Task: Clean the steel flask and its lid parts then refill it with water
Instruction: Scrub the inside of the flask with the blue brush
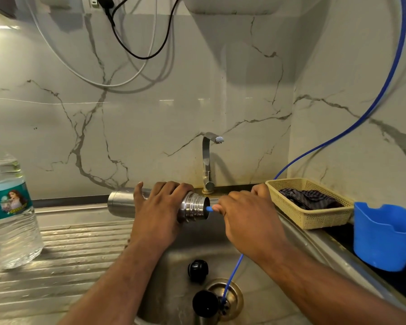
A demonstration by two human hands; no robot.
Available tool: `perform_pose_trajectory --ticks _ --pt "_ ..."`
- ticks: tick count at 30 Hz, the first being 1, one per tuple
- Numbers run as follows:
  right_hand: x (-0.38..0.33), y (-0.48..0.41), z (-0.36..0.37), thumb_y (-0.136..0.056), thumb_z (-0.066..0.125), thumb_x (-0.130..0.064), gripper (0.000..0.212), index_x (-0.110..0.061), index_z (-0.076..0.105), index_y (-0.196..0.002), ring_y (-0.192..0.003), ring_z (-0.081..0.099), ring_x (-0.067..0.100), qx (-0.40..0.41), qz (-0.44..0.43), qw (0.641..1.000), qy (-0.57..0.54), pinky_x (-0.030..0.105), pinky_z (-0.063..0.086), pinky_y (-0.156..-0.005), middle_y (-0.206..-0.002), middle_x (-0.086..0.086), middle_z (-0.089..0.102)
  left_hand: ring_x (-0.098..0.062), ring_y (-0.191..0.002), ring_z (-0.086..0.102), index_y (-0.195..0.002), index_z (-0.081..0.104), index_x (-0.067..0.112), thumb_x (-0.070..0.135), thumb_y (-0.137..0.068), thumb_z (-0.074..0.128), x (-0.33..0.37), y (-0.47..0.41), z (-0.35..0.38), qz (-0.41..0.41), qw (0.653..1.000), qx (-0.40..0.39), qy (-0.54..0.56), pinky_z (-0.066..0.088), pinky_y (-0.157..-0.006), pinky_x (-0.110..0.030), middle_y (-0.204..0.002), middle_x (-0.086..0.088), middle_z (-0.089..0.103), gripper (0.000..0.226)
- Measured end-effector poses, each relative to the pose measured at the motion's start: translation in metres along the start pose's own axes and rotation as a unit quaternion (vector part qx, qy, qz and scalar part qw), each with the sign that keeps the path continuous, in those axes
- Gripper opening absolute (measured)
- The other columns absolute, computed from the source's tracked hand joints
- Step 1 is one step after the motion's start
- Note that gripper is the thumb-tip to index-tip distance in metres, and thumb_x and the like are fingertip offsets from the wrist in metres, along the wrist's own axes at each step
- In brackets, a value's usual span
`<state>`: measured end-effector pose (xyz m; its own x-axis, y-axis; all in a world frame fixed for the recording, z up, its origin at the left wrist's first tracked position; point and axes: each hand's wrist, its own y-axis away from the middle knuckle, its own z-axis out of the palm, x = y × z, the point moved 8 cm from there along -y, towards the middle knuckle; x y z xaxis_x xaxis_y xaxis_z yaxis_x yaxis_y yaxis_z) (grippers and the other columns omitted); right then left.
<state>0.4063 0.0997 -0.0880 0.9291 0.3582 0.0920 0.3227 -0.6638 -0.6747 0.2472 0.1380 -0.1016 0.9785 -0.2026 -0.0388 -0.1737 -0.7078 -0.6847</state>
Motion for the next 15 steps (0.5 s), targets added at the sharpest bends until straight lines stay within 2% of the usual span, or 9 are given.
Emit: perform_pose_trajectory --ticks 3,6,9,12,15 --pt "0.002 0.0 0.003 -0.109 0.038 -0.041 0.024 -0.031 0.052 -0.125 -0.076 0.049 0.012 -0.046 -0.008 0.998 -0.035 0.036 0.031 -0.09 -0.089 -0.011 0.057 -0.021 -0.118 0.058 -0.124 0.049 0.044 0.031 -0.059 0.093 0.0 0.001 0.0 0.005 1.0 0.002 0.004 0.024 -0.113 -0.069 -0.119 0.011 0.064 0.08" --pt "0.006 -0.004 -0.002 -0.098 0.045 -0.064 0.039 -0.033 0.046 -0.122 -0.08 0.055 0.007 -0.055 0.004 0.995 -0.084 0.032 0.034 -0.088 -0.099 -0.013 0.067 -0.021 -0.12 0.056 -0.127 0.049 0.043 0.032 -0.061 0.092 0.0 0.001 -0.001 -0.002 1.0 -0.003 -0.001 0.023 -0.114 -0.069 -0.122 0.01 0.063 0.079" --pt "0.007 -0.003 -0.006 -0.1 0.055 -0.051 0.02 -0.037 0.044 -0.108 -0.07 0.042 0.003 -0.053 -0.009 0.994 -0.095 0.027 0.03 -0.084 -0.103 -0.014 0.065 -0.02 -0.126 0.052 -0.131 0.048 0.044 0.033 -0.066 0.089 0.001 0.0 -0.001 -0.008 1.0 -0.015 -0.004 0.017 -0.118 -0.067 -0.128 0.011 0.059 0.077" --pt "0.01 -0.004 -0.005 -0.099 0.06 -0.043 0.014 -0.035 0.05 -0.104 -0.07 0.045 0.007 -0.024 -0.004 0.999 -0.047 0.034 0.039 -0.086 -0.087 -0.012 0.063 -0.018 -0.131 0.047 -0.134 0.042 0.047 0.036 -0.072 0.085 0.003 0.0 0.0 -0.007 1.0 -0.024 -0.003 0.012 -0.12 -0.066 -0.133 0.013 0.055 0.076" --pt "0.01 -0.006 -0.003 -0.092 0.07 -0.04 0.011 -0.033 0.062 -0.092 -0.059 0.041 0.012 -0.001 0.018 1.0 0.015 0.035 0.033 -0.072 -0.064 -0.011 0.054 -0.017 -0.134 0.044 -0.136 0.039 0.048 0.038 -0.074 0.083 0.003 0.001 0.0 -0.009 1.0 -0.024 0.002 0.01 -0.12 -0.065 -0.136 0.014 0.052 0.076"
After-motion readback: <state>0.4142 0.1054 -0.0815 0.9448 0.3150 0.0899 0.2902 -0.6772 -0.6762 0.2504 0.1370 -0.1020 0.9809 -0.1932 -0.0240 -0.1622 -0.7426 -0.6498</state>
